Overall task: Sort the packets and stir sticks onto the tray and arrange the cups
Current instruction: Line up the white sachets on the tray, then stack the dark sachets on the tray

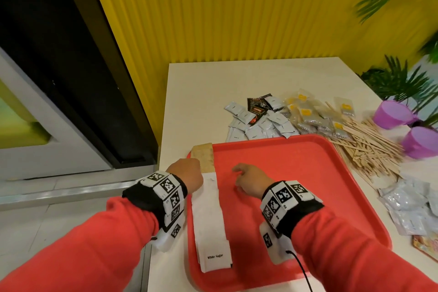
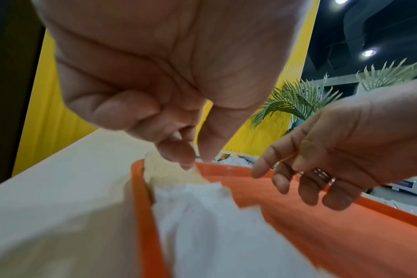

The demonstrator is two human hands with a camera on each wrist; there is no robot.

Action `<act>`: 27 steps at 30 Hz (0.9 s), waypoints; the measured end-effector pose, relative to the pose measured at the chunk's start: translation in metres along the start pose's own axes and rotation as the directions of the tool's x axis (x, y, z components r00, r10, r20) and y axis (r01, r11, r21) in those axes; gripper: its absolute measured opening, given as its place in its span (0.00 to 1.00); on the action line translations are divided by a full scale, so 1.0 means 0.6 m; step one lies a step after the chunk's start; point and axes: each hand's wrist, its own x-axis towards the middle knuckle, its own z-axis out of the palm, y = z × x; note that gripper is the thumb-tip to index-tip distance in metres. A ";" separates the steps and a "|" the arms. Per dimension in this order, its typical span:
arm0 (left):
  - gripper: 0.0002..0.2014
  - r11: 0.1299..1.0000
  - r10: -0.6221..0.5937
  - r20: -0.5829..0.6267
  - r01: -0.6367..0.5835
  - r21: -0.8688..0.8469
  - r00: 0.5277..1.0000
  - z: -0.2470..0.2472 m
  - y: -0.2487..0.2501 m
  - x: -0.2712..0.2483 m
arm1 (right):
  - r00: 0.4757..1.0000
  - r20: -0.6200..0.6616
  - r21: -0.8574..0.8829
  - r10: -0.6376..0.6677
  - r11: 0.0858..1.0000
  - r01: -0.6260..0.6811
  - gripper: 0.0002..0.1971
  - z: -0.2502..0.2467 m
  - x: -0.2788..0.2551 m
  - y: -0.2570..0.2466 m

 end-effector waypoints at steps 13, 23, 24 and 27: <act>0.16 0.963 0.105 -0.107 -0.128 -0.237 0.989 -0.109 0.176 0.149 | 0.981 -0.193 0.013 -0.030 0.999 0.034 0.13 -0.160 0.042 0.044; 0.21 0.966 -0.150 -0.034 0.140 -0.217 0.988 -0.099 0.298 0.308 | 0.963 -0.258 0.058 -0.080 0.994 0.098 0.13 -0.299 0.108 0.096; 0.20 0.963 -0.178 -0.025 0.169 -0.208 0.984 -0.094 0.302 0.321 | 0.964 -0.250 0.053 -0.092 0.993 0.108 0.13 -0.309 0.116 0.102; 0.23 0.963 -0.240 0.023 0.241 -0.120 0.971 -0.082 0.313 0.346 | 0.963 -0.247 0.068 -0.107 0.989 0.128 0.12 -0.332 0.137 0.121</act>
